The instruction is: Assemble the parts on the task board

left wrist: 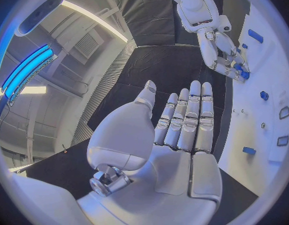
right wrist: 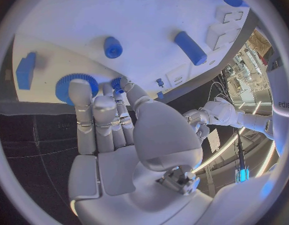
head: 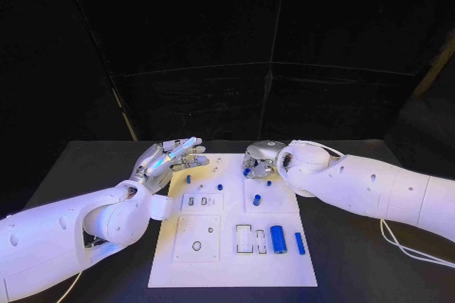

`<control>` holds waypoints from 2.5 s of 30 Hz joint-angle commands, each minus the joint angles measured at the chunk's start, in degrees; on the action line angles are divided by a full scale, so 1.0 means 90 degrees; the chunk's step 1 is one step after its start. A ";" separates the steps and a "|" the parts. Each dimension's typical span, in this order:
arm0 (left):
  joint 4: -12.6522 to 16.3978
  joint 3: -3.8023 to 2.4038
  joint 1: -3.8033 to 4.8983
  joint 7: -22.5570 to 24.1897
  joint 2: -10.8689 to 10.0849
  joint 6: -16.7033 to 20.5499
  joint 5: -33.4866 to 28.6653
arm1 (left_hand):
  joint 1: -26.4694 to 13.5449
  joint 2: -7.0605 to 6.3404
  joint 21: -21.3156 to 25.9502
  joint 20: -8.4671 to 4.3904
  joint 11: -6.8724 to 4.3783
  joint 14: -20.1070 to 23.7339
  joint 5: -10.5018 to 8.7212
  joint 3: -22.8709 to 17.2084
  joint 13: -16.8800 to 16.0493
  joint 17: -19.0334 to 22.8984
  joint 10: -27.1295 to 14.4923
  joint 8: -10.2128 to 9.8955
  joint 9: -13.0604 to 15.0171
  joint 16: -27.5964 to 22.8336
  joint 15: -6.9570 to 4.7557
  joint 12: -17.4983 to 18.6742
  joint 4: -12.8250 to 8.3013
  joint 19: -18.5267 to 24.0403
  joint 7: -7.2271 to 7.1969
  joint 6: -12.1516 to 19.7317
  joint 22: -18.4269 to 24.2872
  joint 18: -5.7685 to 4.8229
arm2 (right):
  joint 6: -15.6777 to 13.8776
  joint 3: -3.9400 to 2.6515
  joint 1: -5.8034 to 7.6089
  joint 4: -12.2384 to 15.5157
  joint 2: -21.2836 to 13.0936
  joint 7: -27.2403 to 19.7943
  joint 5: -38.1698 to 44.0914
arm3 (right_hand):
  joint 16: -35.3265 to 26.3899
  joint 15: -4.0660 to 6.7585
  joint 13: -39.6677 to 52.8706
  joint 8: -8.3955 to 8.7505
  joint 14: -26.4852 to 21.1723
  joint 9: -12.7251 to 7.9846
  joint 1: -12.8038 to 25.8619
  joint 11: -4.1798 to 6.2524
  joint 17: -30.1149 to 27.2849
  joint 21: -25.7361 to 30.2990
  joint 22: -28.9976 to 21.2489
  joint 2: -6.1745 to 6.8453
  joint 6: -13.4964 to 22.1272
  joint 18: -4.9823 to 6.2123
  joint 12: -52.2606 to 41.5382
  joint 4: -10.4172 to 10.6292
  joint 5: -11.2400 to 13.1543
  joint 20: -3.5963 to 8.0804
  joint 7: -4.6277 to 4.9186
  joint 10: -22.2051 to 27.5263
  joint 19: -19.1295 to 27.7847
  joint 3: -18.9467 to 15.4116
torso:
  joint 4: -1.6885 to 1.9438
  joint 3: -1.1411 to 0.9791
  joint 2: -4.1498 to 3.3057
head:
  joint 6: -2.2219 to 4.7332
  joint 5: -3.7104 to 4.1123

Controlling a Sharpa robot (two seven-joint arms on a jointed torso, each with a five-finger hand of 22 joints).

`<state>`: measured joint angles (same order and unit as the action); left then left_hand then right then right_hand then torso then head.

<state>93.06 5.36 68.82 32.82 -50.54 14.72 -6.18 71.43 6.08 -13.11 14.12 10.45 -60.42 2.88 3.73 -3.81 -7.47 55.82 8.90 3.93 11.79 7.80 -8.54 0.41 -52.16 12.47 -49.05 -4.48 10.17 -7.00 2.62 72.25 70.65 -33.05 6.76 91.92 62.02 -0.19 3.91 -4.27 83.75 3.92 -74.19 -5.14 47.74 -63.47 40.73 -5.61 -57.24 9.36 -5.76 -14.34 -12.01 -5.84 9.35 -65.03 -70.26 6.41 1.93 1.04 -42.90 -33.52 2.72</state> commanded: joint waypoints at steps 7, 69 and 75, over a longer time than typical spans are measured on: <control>0.0010 -0.0005 0.0016 -0.0007 -0.0003 -0.0157 0.0042 | -0.0061 0.0141 0.0081 0.0011 0.0035 -0.0050 -0.0022 0.0100 0.0008 -0.0011 0.0044 -0.0066 -0.0011 -0.0068 0.0011 0.0084 0.0064 -0.0070 0.0170 -0.0056 0.0034 0.0036 | -0.0008 -0.0005 0.0016 -0.0062 0.0023 0.0024 0.0052 | 0.0183 0.0046 0.0031 -0.0110 0.0096 0.0036 0.0029 0.0044 0.0161 -0.0191 0.0212 -0.0166 -0.0326 -0.0133 -0.0068 0.0068 0.0181 0.0019 -0.0053 -0.0314 0.0005 0.0310 | 0.0018 -0.0003 -0.0036 | 0.0021 0.0000; -0.0148 -0.0006 0.0089 -0.0036 0.0117 -0.0206 0.0042 | -0.0027 0.0282 0.0143 0.0017 0.0043 -0.0066 -0.0020 0.0124 0.0008 -0.0022 0.0048 -0.0120 -0.0015 -0.0136 0.0017 0.0157 0.0070 -0.0093 0.0178 -0.0060 0.0061 0.0037 | -0.1087 -0.0010 0.0122 -0.1369 0.1464 0.0140 -0.0291 | 0.0710 0.0091 0.0146 -0.0061 0.0115 0.0044 0.0217 0.0096 0.0638 -0.0706 0.0838 0.0347 -0.0541 -0.0211 0.0116 0.0536 0.0239 0.0056 -0.0090 -0.0581 -0.0071 0.1052 | 0.0050 0.0003 -0.0118 | -0.0011 -0.0297; -0.0153 -0.0006 0.0107 -0.0041 0.0121 -0.0222 0.0042 | -0.0027 0.0282 0.0143 0.0017 0.0043 -0.0066 -0.0020 0.0124 0.0008 -0.0022 0.0048 -0.0120 -0.0015 -0.0136 0.0017 0.0157 0.0070 -0.0093 0.0178 -0.0060 0.0061 0.0037 | -0.1005 -0.0010 0.0122 -0.1384 0.1519 0.0144 -0.0304 | 0.0716 0.0087 0.0149 -0.0056 0.0114 0.0044 0.0229 0.0093 0.0640 -0.0710 0.0841 0.0356 -0.0539 -0.0211 0.0122 0.0559 0.0243 0.0052 -0.0088 -0.0579 -0.0069 0.1063 | 0.0049 0.0003 -0.0130 | -0.0037 -0.0288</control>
<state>91.59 5.35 69.66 32.26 -49.52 13.58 -6.14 71.03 7.97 -12.21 14.13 10.65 -60.62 2.88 4.65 -3.83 -7.59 56.00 8.00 3.86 10.82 8.00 -7.32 1.34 -52.56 12.67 -49.25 -3.99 10.16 -17.31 2.57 73.22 58.20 -19.49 7.90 89.42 68.22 0.84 5.17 -4.75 83.94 4.22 -72.16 -4.00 53.43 -69.67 48.26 -3.08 -62.20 8.44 -5.02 -9.74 -9.75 -5.22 8.21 -70.21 -70.87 15.91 2.38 1.04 -44.01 -33.79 0.05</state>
